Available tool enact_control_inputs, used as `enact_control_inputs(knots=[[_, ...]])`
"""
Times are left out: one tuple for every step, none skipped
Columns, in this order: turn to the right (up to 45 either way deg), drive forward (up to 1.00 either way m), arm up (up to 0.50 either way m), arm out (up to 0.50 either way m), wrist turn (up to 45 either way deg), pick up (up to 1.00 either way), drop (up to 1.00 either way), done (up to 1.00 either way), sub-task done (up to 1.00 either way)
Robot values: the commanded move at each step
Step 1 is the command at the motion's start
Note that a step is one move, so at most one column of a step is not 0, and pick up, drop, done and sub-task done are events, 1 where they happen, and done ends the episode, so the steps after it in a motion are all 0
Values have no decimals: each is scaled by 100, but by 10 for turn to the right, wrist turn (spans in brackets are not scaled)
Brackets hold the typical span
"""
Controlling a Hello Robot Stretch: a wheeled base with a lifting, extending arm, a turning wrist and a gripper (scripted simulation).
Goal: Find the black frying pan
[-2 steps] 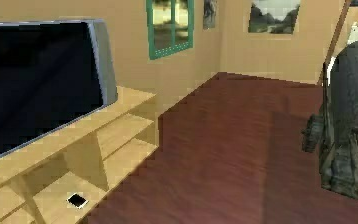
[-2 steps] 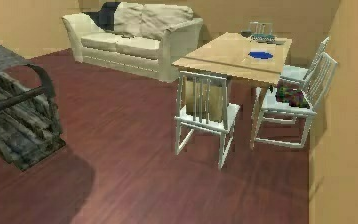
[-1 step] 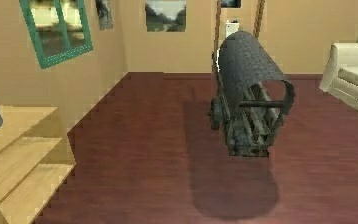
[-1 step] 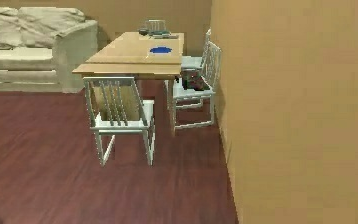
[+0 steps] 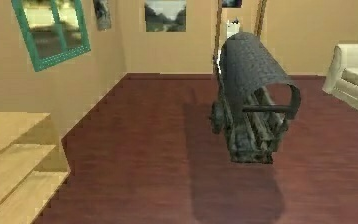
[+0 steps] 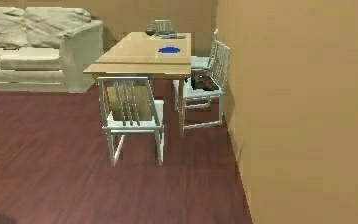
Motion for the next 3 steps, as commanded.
enact_control_inputs(knots=[[-90,0,0,0,0,0,0,0,0],[0,100,0,0,0,0,0,0,0],[-30,0,0,0,0,0,0,0,0]])
